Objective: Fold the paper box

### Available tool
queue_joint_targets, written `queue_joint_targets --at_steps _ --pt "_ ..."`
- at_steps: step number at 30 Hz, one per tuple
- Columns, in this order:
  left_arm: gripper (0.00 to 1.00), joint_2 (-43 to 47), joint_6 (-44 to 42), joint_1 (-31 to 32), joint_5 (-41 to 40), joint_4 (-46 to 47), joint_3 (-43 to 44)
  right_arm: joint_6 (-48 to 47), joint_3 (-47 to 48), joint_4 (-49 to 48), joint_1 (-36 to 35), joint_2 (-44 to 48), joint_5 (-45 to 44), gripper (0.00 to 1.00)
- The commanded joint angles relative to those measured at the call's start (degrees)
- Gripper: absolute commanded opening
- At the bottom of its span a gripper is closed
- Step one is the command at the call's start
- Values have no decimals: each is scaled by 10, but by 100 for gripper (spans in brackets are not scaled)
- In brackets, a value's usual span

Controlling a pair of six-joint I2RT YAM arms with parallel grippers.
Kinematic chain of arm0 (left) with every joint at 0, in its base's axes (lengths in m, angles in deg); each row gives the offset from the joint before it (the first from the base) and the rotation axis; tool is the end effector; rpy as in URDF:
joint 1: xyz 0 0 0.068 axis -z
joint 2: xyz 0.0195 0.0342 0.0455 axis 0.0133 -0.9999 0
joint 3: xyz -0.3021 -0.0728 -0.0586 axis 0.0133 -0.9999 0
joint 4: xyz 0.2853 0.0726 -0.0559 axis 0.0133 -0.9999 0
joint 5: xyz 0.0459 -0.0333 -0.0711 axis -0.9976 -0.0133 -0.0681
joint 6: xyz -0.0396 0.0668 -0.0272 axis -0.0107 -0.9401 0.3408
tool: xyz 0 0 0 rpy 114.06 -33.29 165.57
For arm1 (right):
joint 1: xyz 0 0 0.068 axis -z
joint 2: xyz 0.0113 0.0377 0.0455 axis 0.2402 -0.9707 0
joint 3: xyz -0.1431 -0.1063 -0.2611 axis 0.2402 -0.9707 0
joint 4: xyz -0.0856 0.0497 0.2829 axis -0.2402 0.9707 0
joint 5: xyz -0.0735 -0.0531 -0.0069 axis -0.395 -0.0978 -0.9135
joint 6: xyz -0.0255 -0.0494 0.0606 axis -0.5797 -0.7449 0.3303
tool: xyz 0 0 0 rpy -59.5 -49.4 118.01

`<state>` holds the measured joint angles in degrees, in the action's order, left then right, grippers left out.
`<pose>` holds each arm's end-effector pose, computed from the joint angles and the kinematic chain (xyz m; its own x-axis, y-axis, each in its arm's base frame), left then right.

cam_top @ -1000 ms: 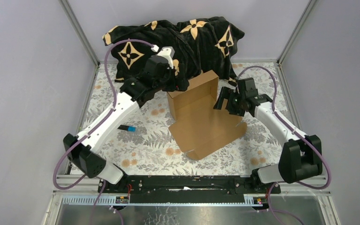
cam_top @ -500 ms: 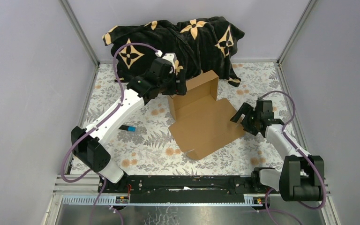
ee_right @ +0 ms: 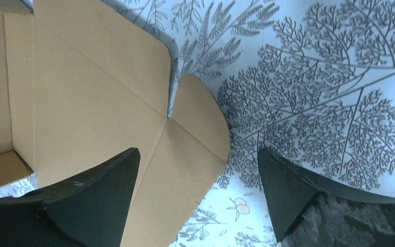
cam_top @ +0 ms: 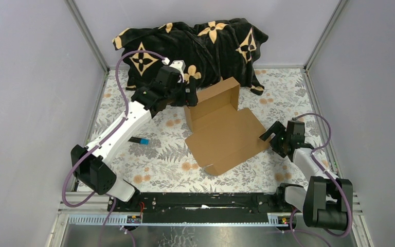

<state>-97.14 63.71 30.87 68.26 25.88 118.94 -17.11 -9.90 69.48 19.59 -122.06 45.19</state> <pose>0.3473 -0.1988 0.3854 -0.6858 -0.0692 -0.7245 0.2222 0.9280 -0.2991 0.2455 -0.0127 0.1522 -0.5979 0.6127 -0.5168 0.3815 0.7846 0.4888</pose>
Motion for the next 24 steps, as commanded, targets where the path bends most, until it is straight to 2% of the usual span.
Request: queue_joint_targets --at_steps 1,10,18,24 --pt "95 17 -8 -5 15 17 -11 18 -17 -52 3 -25 -3 91" --pt "95 25 -7 -13 15 23 -25 46 -25 -110 3 -58 32 82" --pt "95 29 -6 -14 15 25 -33 64 -49 -157 3 -48 79 60" --pt "95 31 -5 -15 30 28 -37 65 -54 -180 3 -12 107 49"
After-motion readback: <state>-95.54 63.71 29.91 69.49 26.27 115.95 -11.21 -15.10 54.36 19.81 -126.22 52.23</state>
